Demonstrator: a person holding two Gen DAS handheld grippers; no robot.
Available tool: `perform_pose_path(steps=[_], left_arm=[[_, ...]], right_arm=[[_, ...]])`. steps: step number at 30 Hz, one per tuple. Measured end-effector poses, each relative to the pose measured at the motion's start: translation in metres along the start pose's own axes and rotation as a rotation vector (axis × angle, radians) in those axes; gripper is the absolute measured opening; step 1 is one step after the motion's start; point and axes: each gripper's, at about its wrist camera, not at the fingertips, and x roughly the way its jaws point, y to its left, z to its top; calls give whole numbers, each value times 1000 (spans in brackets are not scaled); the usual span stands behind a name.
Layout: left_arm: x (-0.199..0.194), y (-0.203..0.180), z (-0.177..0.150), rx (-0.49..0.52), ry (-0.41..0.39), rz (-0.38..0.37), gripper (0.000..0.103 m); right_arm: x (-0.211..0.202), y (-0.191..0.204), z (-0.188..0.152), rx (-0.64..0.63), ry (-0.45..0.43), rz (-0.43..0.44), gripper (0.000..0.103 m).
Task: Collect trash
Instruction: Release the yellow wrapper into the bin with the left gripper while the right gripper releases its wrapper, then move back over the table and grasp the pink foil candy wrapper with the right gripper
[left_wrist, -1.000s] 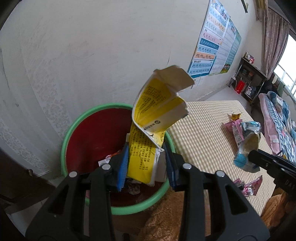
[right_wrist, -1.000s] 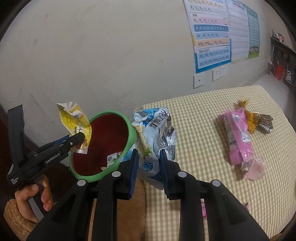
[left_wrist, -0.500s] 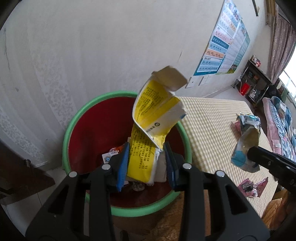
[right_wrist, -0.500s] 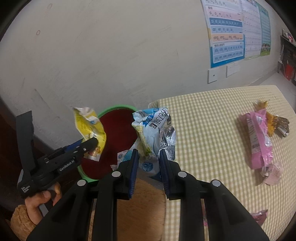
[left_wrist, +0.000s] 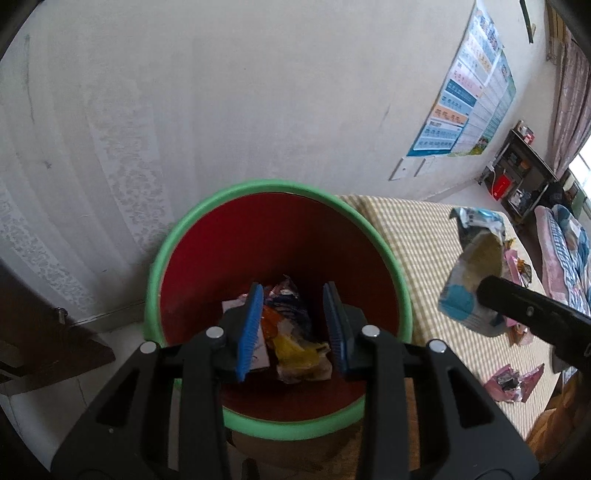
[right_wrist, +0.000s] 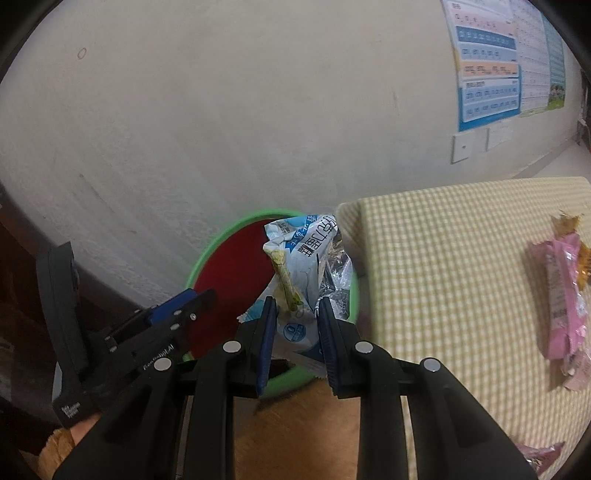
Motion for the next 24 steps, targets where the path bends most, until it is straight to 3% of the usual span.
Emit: perform_pose_path(steps=[4,9,14,18,24], left_arm=[[0,9,-2,-24,2,21,33],[0,21,-2,-57,5,39,39],[-3,23,-3,-52,2,49,44],[-3,16,-3,-35,9,41,45],[-10,1,-3,0,-1,27,47]], right_arm=[[11,9,8,-16,10,19,25],[22,15,14,8,22,56,37],[16,10,13,24,3,49,48],[3,-6,8,50,-9,42,49],[-42,-53,-19,42,-25,-76,53]])
